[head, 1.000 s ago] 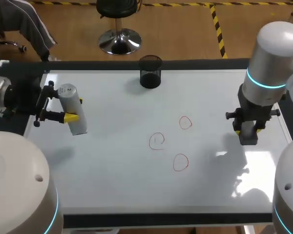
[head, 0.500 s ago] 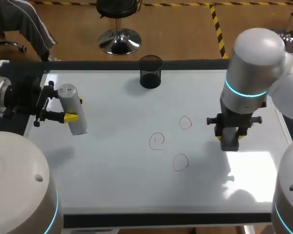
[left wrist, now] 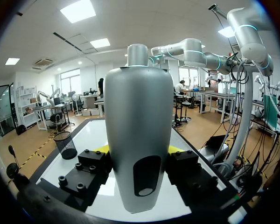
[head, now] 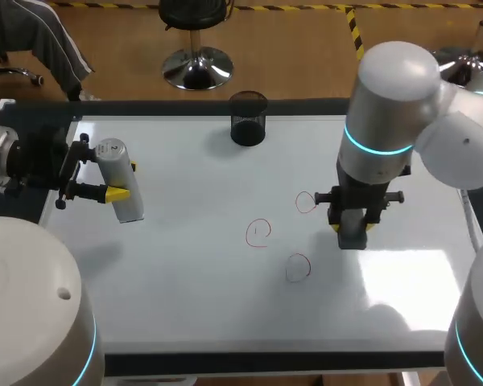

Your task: Pick up the inspection probe, press it on each red-marked spot on the whiteboard one by one, put down the probe, pick up the eraser, and wipe off all the red marks.

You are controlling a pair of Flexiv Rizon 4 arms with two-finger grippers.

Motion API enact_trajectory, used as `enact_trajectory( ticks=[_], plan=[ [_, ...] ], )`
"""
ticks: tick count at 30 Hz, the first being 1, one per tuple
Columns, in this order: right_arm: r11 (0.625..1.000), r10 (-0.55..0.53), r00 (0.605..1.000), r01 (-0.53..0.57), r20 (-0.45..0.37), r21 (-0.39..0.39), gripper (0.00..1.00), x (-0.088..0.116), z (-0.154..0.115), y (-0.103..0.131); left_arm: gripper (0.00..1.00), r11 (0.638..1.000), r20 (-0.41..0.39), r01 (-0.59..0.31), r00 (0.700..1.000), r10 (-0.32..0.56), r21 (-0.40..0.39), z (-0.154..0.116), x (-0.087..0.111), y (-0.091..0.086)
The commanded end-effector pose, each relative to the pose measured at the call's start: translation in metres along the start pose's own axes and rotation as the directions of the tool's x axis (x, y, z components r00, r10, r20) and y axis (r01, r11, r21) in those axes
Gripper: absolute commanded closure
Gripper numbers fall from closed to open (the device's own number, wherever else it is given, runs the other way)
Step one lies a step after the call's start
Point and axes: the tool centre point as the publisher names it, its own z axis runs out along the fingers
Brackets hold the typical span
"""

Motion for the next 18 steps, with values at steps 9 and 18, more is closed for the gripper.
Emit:
enact_trajectory(
  ticks=[9,18],
  plan=[
    [1.000,-0.004,1.000,0.003,0.026,0.021,1.00,0.045,0.000,0.001,1.00,1.000,-0.001,-0.001,1.000,0.001,0.000,-0.001,0.000,-0.001],
    [0.999,-0.042,0.999,0.042,0.017,0.019,1.00,0.069,-0.003,-0.007,1.00,1.000,-0.001,-0.001,1.000,0.001,0.000,-0.001,0.000,-0.001]
  ],
)
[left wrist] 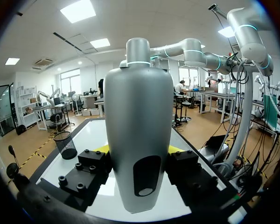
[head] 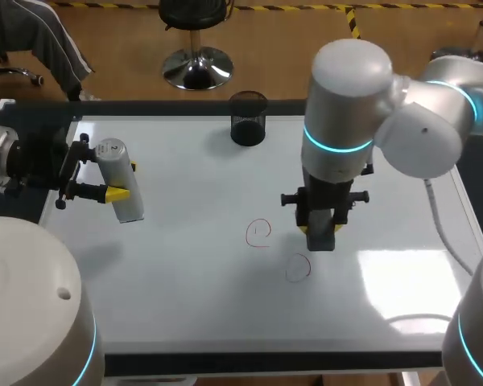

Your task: Pick up the inspection probe, press it on each red-marked spot on the whiteboard one by one, put down the probe, pick up the eraser, and wipe off all the red marks.

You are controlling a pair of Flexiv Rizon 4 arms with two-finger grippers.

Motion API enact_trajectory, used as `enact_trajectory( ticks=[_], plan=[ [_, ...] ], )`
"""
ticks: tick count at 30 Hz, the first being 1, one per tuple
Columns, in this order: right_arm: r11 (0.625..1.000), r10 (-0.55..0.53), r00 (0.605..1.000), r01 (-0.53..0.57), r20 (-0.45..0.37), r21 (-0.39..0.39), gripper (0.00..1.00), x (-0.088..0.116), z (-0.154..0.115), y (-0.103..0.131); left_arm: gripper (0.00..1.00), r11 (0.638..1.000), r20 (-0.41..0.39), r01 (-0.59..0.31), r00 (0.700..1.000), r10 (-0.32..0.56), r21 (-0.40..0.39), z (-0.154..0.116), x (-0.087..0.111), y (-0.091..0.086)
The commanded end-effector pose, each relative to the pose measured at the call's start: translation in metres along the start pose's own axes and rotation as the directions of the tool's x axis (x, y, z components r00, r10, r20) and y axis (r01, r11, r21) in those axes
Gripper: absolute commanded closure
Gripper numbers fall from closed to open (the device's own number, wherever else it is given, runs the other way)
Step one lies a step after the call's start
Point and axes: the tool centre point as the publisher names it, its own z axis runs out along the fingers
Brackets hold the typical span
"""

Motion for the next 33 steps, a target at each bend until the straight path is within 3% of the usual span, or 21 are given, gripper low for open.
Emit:
enact_trajectory(
  ticks=[1,12,33],
  plan=[
    [1.000,-0.007,1.000,0.007,0.024,-0.004,1.00,0.012,0.000,-0.001,1.00,1.000,-0.001,-0.001,1.000,0.001,0.000,-0.001,0.000,-0.001],
    [0.999,-0.036,0.999,0.036,0.006,0.011,1.00,0.024,0.005,-0.003,1.00,1.000,-0.001,-0.001,1.000,0.001,0.000,-0.001,0.000,-0.001],
    [0.999,-0.036,0.999,0.036,0.006,0.011,1.00,0.024,0.005,-0.003,1.00,1.000,-0.001,-0.001,1.000,0.001,0.000,-0.001,0.000,-0.001]
  ],
)
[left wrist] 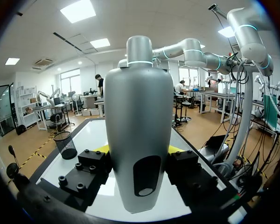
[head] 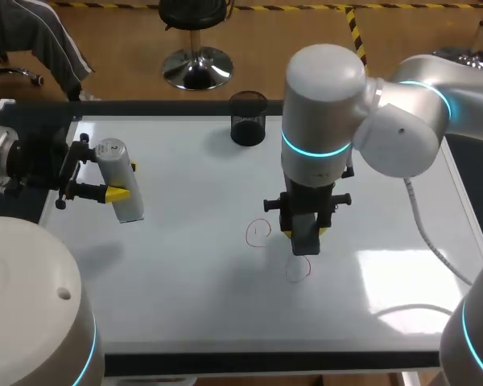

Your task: Pick up the inspection probe, press it on each red-marked spot on the whiteboard one by one, put down the probe, pick up the eraser, and wipe off all the red marks.

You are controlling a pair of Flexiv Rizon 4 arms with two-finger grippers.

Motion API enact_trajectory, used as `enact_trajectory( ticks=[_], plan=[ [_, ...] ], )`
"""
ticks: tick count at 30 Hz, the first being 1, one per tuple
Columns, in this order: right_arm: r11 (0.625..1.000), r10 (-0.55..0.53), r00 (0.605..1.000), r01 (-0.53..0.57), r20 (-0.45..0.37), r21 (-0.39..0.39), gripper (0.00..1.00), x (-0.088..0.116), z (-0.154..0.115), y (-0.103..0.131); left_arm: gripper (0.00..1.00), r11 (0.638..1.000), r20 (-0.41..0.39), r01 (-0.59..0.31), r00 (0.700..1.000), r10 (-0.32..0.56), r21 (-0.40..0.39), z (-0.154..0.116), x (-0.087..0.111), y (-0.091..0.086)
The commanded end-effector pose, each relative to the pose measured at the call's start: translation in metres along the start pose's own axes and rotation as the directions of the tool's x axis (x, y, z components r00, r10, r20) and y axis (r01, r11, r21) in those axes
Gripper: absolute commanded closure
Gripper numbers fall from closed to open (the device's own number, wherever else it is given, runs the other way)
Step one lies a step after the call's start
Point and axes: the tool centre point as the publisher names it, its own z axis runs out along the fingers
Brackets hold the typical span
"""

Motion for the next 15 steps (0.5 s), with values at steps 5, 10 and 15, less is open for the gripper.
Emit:
enact_trajectory(
  ticks=[5,10,15],
  plan=[
    [1.000,-0.001,1.000,0.001,0.001,0.001,1.00,0.000,0.000,0.001,1.00,1.000,-0.001,-0.001,1.000,0.001,0.000,-0.001,0.000,-0.001],
    [1.000,0.000,1.000,0.000,0.000,-0.001,1.00,0.003,0.000,0.002,1.00,1.000,-0.001,-0.001,1.000,0.001,0.000,-0.001,0.000,-0.001],
    [1.000,0.000,1.000,0.000,0.011,-0.015,1.00,0.013,-0.004,0.001,1.00,1.000,-0.001,-0.001,1.000,0.001,0.000,-0.001,0.000,-0.001]
  ],
)
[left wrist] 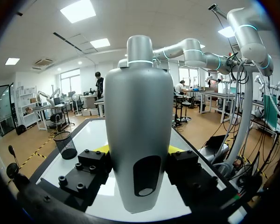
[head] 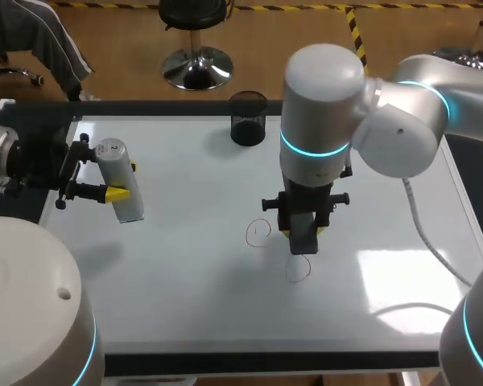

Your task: Pick up the inspection probe, press it on each red-marked spot on the whiteboard one by one, put down the probe, pick up the eraser, and wipe off all the red marks.

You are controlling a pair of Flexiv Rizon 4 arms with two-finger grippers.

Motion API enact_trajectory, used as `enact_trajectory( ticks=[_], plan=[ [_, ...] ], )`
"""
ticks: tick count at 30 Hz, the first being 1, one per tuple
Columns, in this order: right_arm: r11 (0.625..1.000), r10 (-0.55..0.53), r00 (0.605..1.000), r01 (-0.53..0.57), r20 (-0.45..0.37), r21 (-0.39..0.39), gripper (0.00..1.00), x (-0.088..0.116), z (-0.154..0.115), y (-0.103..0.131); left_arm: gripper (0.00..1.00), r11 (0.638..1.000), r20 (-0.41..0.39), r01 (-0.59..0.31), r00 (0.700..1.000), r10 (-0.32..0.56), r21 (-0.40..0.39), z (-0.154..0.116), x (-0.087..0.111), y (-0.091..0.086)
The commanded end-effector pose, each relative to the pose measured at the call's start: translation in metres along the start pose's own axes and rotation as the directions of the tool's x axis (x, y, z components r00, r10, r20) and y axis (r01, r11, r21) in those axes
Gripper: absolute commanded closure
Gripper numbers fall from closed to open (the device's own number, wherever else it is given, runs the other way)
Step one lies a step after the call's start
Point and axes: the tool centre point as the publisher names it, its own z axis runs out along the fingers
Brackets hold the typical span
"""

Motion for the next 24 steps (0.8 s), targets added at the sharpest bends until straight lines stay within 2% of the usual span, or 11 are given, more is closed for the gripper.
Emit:
enact_trajectory(
  ticks=[1,7,24],
  plan=[
    [1.000,0.002,1.000,-0.002,0.026,-0.006,1.00,0.010,-0.001,0.000,1.00,1.000,-0.001,-0.001,1.000,0.001,0.000,-0.001,0.000,-0.001],
    [1.000,0.018,1.000,-0.018,0.022,-0.004,1.00,0.020,0.003,0.005,1.00,1.000,-0.001,-0.001,1.000,0.001,0.000,-0.001,0.000,-0.001],
    [1.000,0.011,1.000,-0.011,-0.015,-0.024,1.00,0.071,0.006,0.014,1.00,1.000,-0.001,-0.001,1.000,0.001,0.000,-0.001,0.000,-0.001]
  ],
)
